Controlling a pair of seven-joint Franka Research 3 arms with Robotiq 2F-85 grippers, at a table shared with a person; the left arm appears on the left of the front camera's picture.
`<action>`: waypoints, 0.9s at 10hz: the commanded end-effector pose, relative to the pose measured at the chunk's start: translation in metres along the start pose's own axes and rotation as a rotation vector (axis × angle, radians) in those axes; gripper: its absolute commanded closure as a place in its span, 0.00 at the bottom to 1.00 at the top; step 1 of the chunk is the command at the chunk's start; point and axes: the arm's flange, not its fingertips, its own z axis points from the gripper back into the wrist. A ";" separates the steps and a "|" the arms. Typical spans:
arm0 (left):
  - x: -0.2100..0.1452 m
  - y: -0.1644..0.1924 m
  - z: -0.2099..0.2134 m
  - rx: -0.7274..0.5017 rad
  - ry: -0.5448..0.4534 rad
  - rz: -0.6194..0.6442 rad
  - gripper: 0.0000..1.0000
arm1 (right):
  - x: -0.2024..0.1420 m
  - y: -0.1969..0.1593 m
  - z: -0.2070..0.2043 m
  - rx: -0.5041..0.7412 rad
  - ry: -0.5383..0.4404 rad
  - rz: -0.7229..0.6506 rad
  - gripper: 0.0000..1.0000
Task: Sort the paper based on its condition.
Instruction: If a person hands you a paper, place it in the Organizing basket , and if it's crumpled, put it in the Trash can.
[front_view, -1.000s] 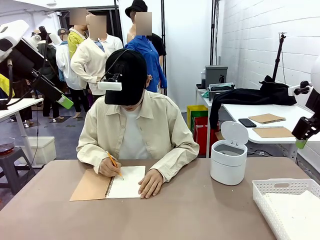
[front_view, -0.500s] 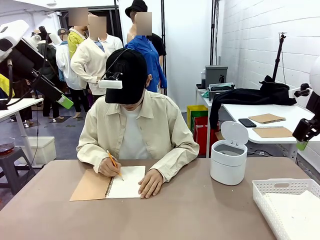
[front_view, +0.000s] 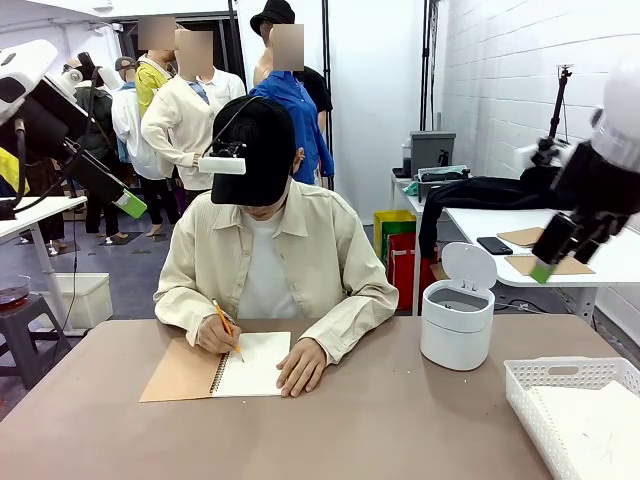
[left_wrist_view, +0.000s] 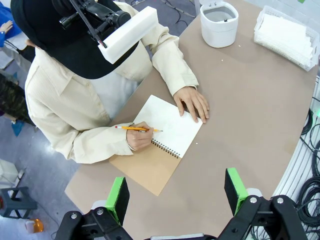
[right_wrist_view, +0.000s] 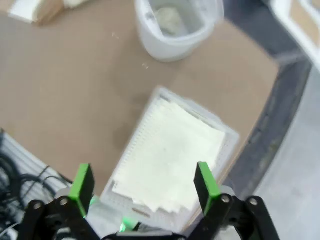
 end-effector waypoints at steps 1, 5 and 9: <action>0.001 0.001 0.000 0.002 -0.004 0.004 0.00 | 0.018 0.018 0.016 0.100 -0.074 0.138 0.00; 0.001 0.001 0.000 0.002 -0.004 0.004 0.00 | 0.075 0.106 0.034 0.206 -0.291 0.414 0.00; 0.001 0.001 0.000 0.002 -0.004 0.004 0.00 | 0.124 0.136 0.052 0.307 -0.450 0.425 0.00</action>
